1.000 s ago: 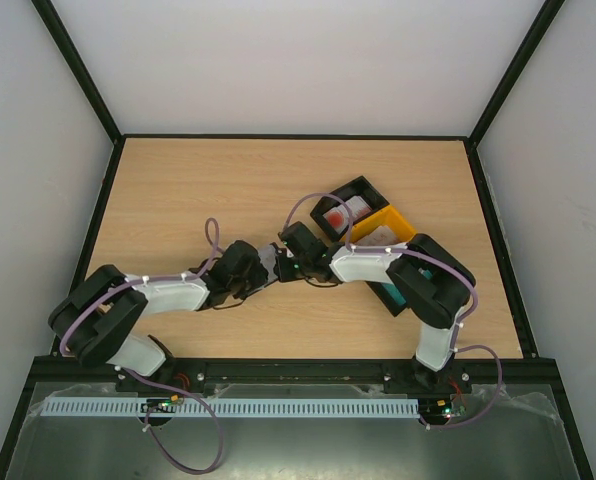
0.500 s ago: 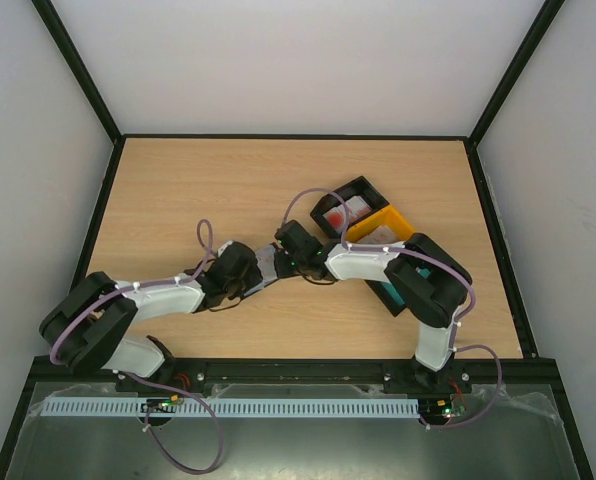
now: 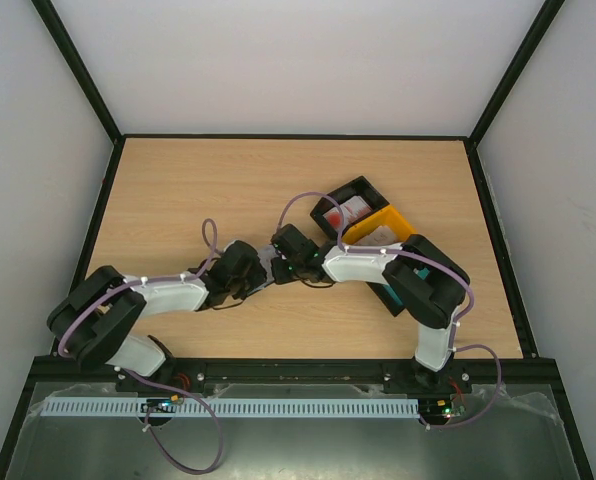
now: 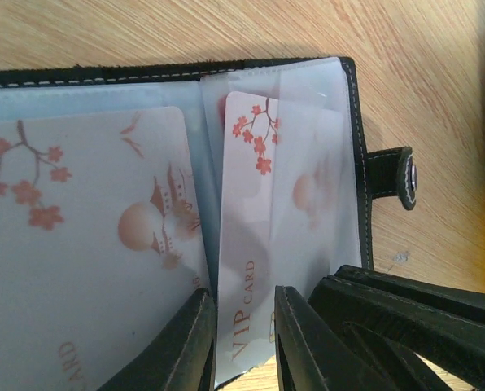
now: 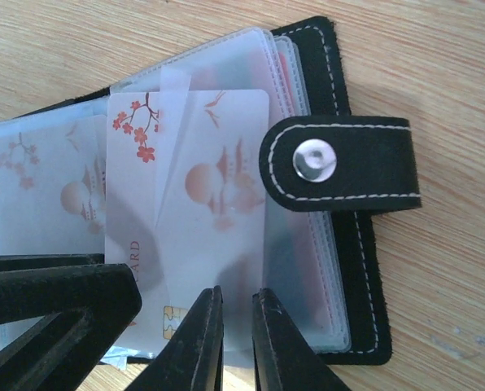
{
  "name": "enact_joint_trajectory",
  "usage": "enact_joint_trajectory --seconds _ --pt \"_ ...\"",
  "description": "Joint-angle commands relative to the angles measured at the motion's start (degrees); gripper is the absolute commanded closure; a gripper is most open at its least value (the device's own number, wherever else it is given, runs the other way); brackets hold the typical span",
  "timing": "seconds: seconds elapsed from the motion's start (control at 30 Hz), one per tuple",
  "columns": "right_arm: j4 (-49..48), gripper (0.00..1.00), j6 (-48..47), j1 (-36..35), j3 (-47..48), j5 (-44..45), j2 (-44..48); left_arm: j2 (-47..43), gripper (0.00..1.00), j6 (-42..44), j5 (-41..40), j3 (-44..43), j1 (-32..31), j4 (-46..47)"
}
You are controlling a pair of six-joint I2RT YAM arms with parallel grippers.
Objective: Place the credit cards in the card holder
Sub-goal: Insert the credit card into the card holder.
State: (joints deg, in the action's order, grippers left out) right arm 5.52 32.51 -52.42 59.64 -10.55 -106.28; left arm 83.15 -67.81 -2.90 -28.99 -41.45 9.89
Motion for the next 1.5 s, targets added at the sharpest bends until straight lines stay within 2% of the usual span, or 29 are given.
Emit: enact_joint_trajectory --seconds 0.0,0.23,0.57,0.7,1.0,1.17,1.47 --pt "1.86 0.9 1.24 -0.52 0.68 -1.36 -2.49 1.57 0.77 -0.39 3.47 0.38 0.62 1.9" --pt "1.39 0.9 2.37 -0.4 0.16 -2.5 -4.36 1.21 0.77 -0.87 5.44 3.05 2.02 5.68" --pt "0.99 0.9 3.39 -0.3 -0.13 -3.31 -4.27 -1.38 0.97 -0.68 7.26 5.98 3.32 11.63" --pt "0.62 0.88 3.61 0.07 -0.22 -3.0 -3.36 -1.7 0.98 -0.62 6.97 6.37 3.72 11.18" --pt "0.62 0.69 5.14 2.48 -1.26 1.66 1.02 -6.33 0.98 -1.39 3.24 7.48 3.92 6.9" --pt "2.15 0.68 4.18 2.84 -0.72 1.58 -0.07 -8.39 0.98 -2.05 1.13 8.36 3.98 6.04" --pt "1.58 0.68 4.78 2.97 -1.17 2.79 1.26 -5.28 0.97 -3.47 1.36 8.51 4.01 10.88"
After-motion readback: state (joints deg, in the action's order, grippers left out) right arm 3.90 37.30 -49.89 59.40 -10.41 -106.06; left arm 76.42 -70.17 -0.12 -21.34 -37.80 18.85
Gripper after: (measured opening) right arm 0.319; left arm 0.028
